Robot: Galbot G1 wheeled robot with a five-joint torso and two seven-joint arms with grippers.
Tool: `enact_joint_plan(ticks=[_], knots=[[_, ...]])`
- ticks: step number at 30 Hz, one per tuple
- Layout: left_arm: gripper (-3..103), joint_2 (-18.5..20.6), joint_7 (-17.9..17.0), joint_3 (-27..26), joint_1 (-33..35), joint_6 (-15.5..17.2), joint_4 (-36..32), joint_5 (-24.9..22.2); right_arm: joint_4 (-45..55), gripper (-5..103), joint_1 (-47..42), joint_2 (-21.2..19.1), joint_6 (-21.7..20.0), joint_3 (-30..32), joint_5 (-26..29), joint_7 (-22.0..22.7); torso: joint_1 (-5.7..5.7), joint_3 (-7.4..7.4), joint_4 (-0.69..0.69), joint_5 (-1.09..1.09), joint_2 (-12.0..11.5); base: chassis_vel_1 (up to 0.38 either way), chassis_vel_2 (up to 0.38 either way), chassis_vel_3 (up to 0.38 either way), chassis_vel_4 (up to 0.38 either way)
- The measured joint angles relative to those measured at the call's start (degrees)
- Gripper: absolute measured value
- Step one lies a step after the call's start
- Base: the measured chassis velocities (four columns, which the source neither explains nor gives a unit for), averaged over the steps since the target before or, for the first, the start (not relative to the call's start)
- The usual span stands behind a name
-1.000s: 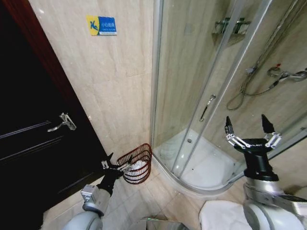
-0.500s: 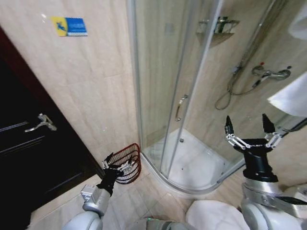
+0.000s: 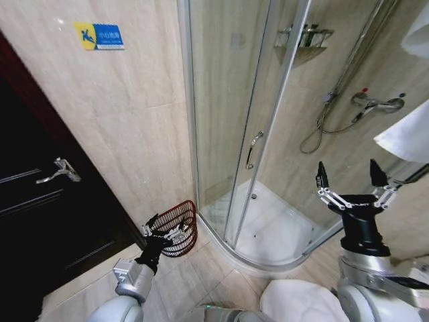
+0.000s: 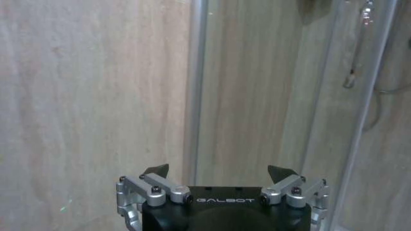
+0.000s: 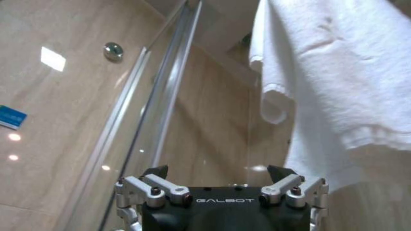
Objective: Discard the used towel into the hamper.
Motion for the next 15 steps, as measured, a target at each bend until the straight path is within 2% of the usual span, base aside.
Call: enact_joint_plan(ticks=[10,15], knots=[[100,0.01,0.00,0.01,0.00,0.00,0.00,0.00,0.00,100,0.21,-0.42,-0.13,1.05,0.89,0.68,0.00,0.00,0.00,-0.02,0.00,-0.058,-0.060,-0.065,-0.059],[100,0.01,0.01,0.01,0.00,0.00,0.00,0.00,0.00,100,0.70,-1.00,-0.03,3.67,1.09,1.59,0.00,0.00,-0.01,-0.01,0.00,-0.061,-0.061,-0.063,-0.038]])
